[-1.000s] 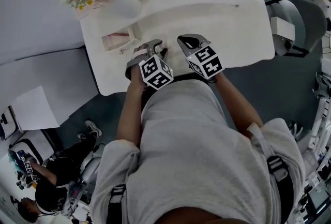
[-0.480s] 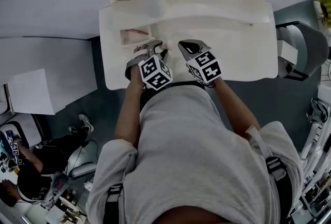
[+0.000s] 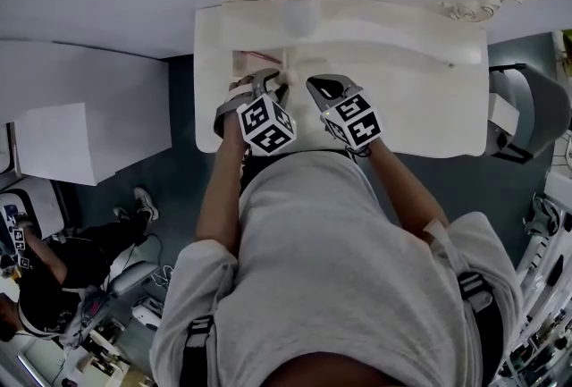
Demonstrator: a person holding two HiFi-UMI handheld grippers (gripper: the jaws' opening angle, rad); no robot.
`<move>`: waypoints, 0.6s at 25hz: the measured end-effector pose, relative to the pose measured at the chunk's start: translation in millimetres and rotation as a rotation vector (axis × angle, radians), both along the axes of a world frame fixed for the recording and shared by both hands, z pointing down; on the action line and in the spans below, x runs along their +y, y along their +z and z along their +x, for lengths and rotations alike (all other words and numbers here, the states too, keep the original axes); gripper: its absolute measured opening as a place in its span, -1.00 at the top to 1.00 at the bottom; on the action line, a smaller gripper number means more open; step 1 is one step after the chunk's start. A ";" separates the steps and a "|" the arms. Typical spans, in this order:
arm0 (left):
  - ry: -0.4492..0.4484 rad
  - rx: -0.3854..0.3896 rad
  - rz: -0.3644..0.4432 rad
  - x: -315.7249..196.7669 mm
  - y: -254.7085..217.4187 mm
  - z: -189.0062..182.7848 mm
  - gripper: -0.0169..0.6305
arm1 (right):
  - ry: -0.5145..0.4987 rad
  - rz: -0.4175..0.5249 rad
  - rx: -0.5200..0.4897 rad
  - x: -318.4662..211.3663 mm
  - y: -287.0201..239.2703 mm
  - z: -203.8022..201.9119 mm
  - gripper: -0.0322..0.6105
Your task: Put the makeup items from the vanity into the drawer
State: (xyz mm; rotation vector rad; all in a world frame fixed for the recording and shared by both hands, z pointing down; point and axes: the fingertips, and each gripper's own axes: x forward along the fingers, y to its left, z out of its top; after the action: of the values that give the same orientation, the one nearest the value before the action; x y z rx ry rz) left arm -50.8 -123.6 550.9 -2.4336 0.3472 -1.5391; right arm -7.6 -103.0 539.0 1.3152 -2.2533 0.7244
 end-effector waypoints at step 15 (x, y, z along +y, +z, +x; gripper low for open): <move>0.070 -0.065 -0.016 -50.7 1.0 -52.9 0.51 | 0.029 -0.018 -0.005 -48.8 -3.7 -45.9 0.90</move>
State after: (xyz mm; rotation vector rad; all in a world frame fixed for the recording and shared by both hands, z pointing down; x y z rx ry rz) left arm -103.6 -174.3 551.9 -2.3745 0.2350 -1.5931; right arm -53.5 -151.8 535.2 1.3410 -2.2308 0.7577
